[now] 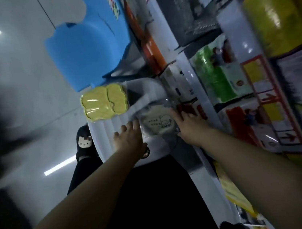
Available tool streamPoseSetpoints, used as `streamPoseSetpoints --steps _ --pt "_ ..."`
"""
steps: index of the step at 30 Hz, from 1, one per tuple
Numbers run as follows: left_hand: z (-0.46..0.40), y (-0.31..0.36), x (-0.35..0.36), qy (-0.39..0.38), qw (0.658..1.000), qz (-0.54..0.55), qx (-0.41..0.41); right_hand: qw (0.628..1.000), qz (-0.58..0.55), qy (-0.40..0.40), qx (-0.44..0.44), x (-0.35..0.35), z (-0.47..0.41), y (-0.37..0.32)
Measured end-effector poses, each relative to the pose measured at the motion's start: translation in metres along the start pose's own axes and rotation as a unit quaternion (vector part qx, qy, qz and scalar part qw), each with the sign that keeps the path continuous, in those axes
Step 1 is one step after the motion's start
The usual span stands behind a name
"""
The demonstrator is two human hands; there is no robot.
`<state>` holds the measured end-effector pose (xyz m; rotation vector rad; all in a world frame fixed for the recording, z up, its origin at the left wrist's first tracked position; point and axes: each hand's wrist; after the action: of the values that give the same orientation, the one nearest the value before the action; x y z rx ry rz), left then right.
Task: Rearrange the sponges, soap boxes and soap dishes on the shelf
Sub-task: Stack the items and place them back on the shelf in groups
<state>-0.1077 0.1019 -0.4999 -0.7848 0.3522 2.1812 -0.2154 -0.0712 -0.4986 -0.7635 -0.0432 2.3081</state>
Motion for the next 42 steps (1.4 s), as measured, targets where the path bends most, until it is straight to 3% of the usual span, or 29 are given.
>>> streamPoseSetpoints --steps 6,10,16,20,24,28,36,42 --pt "-0.029 0.013 0.018 0.058 0.995 0.081 -0.024 0.995 -0.088 0.048 -0.016 0.031 -0.017 0.004" --pt "-0.012 0.003 -0.011 0.090 0.988 0.127 0.022 0.979 -0.172 0.108 0.005 0.028 0.008 -0.003" --pt "0.058 -0.013 -0.109 0.173 0.971 0.070 0.151 0.899 -0.337 0.280 0.012 -0.024 0.108 -0.039" --pt "0.112 -0.032 -0.187 0.216 0.948 0.057 0.228 0.825 -0.431 0.365 -0.014 -0.071 0.191 -0.087" --pt "0.173 -0.044 -0.260 0.268 0.916 0.054 0.295 0.788 -0.417 0.453 0.004 -0.115 0.267 -0.126" --pt "0.225 -0.036 -0.323 0.330 0.868 0.027 0.370 0.726 -0.430 0.536 -0.007 -0.146 0.338 -0.148" --pt "0.299 0.041 -0.408 0.371 0.762 0.002 0.531 0.639 -0.386 0.662 0.071 -0.157 0.443 -0.132" --pt "0.305 0.116 -0.450 0.380 0.745 -0.040 0.547 0.594 -0.404 0.691 0.082 -0.185 0.475 -0.082"
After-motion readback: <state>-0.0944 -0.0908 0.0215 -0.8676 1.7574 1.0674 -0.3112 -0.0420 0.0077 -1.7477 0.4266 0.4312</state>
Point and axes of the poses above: each hand's wrist, its own z-axis away from the middle knuckle, its own x-axis out of the palm, y = z × x, and after that the axes turned 14 degrees about -z, right-handed
